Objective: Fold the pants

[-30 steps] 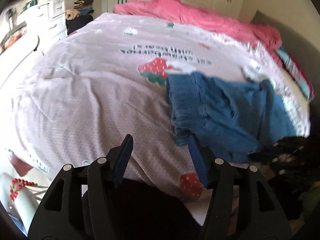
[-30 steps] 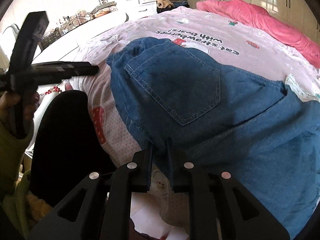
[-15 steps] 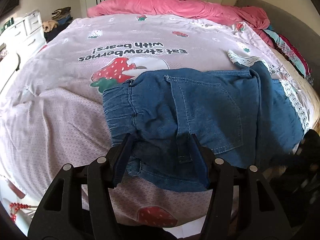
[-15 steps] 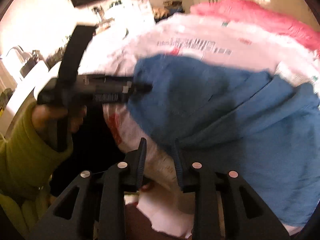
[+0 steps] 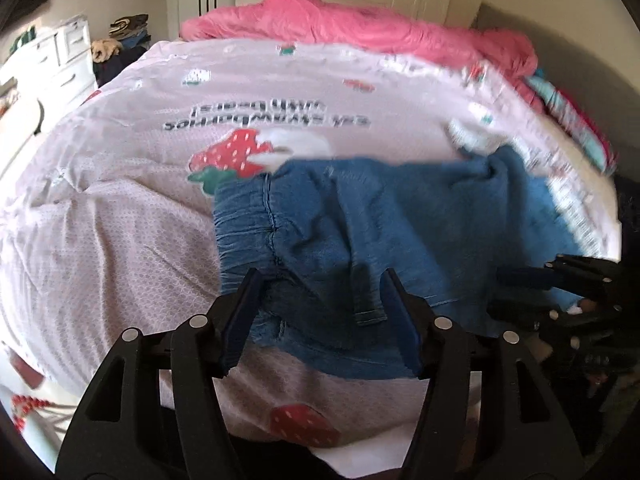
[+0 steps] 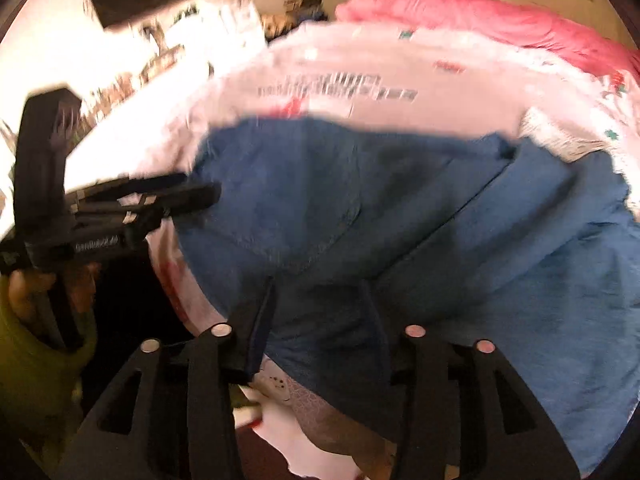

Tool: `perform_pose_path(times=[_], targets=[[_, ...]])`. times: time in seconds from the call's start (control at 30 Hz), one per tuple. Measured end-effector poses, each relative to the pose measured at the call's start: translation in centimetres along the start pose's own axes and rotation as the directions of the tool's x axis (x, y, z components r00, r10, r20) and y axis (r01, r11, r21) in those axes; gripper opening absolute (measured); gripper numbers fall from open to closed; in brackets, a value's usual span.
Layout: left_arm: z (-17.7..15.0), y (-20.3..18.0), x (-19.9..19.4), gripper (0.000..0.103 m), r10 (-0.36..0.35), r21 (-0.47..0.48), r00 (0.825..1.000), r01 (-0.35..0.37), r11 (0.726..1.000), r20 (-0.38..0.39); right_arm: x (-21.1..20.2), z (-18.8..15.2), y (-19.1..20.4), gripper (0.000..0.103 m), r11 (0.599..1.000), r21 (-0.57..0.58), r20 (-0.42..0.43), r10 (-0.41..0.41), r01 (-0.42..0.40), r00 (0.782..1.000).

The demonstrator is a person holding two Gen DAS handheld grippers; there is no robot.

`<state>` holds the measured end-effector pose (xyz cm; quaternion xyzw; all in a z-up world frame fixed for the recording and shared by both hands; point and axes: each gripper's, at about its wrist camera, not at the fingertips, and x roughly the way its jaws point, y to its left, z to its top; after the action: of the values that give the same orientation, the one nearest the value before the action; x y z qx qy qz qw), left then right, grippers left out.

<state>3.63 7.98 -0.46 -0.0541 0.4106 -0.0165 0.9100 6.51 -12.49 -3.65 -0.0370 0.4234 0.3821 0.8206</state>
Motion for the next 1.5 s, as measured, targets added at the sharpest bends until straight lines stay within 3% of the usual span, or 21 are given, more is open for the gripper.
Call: perform_pose_path(times=[0.07,0.1,0.23,0.37,0.47,0.53,0.67,0.77,0.93,1.07,1.27,1.43,1.47,1.5], targets=[[0.7,-0.5,-1.4,0.056,-0.031,0.013,0.999,0.031,0.999,0.030,-1.9,0.4,-1.4,0.049,0.998,0.045,0.038,-0.035,0.033,0.999],[1.1,-0.9,-1.9,0.057,-0.030,0.030,0.999,0.029,0.999,0.046,-3.1,0.6,-2.4,0.050,0.993,0.080,0.052,-0.090,0.085,0.995],[4.1,-2.8,-2.3,0.058,-0.011,0.092,0.995,0.002,0.996,0.101,-7.1,1.1,-6.4,0.056,0.961,0.221,0.074,-0.184,0.164,0.980],[6.7,-5.7,-1.1,0.062,-0.133,0.140,0.986,0.118,0.983,0.103,-9.9,3.2,-10.2,0.064,0.915,0.279,0.087,-0.325,0.290,0.942],[7.5,-8.9,1.0,0.062,-0.210,0.193,0.976,0.196,0.961,0.054,-10.9,5.2,-12.7,0.065,0.887,0.318,0.078,-0.377,0.335,0.923],[7.7,-11.1,3.0,0.062,-0.275,0.219,0.961,0.269,0.938,-0.005,-11.3,6.4,-14.2,0.073,0.863,0.328,0.058,-0.424,0.384,0.904],[7.3,-14.4,5.5,0.062,-0.324,0.262,0.942,0.335,0.905,-0.085,-11.1,9.1,-16.7,0.075,0.830,0.319,0.018,-0.488,0.458,0.873],[6.0,-15.8,6.8,0.062,-0.348,0.287,0.931,0.364,0.886,-0.105,-9.9,10.7,-17.7,0.078,0.836,0.312,0.003,-0.475,0.450,0.880],[4.2,-15.5,8.5,0.062,-0.366,0.244,0.921,0.389,0.888,-0.134,-7.2,12.5,-19.7,0.080,0.840,0.294,-0.032,-0.468,0.456,0.883],[3.0,-16.0,9.1,0.063,-0.384,0.266,0.910,0.413,0.871,-0.156,-5.8,13.2,-20.8,0.080,0.831,0.274,-0.049,-0.491,0.485,0.870],[2.4,-16.2,9.6,0.062,-0.365,0.272,0.919,0.393,0.878,-0.149,-4.7,14.1,-22.3,0.080,0.840,0.329,-0.063,-0.437,0.432,0.897],[2.8,-15.8,9.5,0.046,-0.399,0.237,0.906,0.423,0.874,-0.145,-0.5,14.6,-21.5,0.080,0.871,0.319,-0.120,-0.353,0.373,0.928],[2.9,-15.7,9.5,0.041,-0.410,0.228,0.900,0.434,0.872,-0.147,1.0,14.9,-21.1,0.080,0.882,0.304,-0.143,-0.331,0.360,0.933],[3.0,-15.5,9.5,0.025,-0.448,0.200,0.880,0.472,0.858,-0.157,2.5,15.1,-20.7,0.080,0.889,0.289,-0.167,-0.319,0.356,0.933]])
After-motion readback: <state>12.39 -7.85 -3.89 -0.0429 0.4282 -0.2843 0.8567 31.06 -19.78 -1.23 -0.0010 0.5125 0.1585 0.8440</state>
